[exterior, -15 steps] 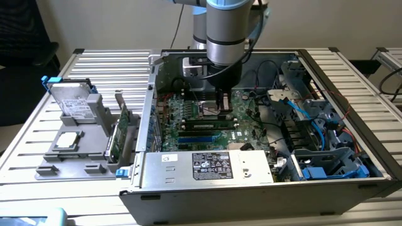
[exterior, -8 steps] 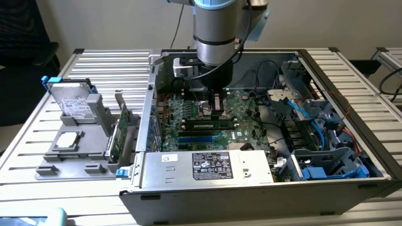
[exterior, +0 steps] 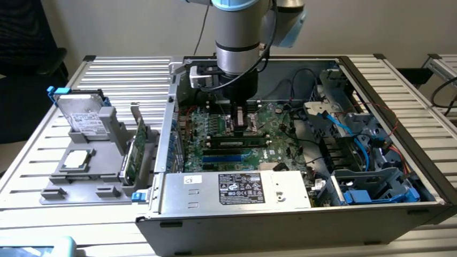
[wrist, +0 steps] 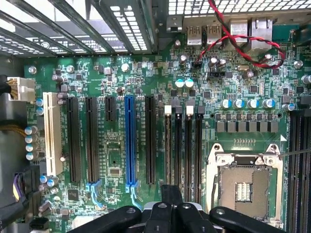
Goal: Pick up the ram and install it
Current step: 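Press down the ram until it locks into place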
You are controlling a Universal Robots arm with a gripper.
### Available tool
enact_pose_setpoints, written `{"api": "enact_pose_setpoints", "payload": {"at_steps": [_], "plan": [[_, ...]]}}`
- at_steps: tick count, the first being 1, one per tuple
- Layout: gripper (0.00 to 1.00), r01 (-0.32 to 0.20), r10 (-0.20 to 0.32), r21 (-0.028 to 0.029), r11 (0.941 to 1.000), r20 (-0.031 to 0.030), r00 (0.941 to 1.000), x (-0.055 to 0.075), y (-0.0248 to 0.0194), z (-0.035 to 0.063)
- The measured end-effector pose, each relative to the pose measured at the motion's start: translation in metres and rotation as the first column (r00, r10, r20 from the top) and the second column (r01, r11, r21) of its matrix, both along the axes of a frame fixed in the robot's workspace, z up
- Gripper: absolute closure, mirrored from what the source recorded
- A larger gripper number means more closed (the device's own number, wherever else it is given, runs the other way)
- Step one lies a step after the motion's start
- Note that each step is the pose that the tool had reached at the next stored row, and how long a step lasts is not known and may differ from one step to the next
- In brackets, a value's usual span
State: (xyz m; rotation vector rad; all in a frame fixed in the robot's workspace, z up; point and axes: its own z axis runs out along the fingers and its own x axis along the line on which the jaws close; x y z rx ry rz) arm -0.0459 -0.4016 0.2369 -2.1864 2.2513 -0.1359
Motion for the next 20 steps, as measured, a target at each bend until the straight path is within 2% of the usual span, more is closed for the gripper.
{"api": "enact_pose_setpoints", "payload": {"at_steps": [3,6,11,16,20], "plan": [[0.89,0.0,0.0,0.0,1.0,-0.0004,1.0,-0.004,0.0,0.0],[0.89,0.0,0.0,0.0002,1.0,-0.0043,1.0,-0.007,0.0,0.0],[0.89,0.001,-0.001,0.0015,1.0,-0.02,0.9998,-0.014,0.0,0.0],[0.89,0.002,-0.002,0.0031,1.0,-0.0316,0.9995,-0.018,0.0,-0.0001],[0.89,0.002,-0.002,0.0031,1.0,-0.0318,0.9995,-0.019,0.0,-0.0003]]}}
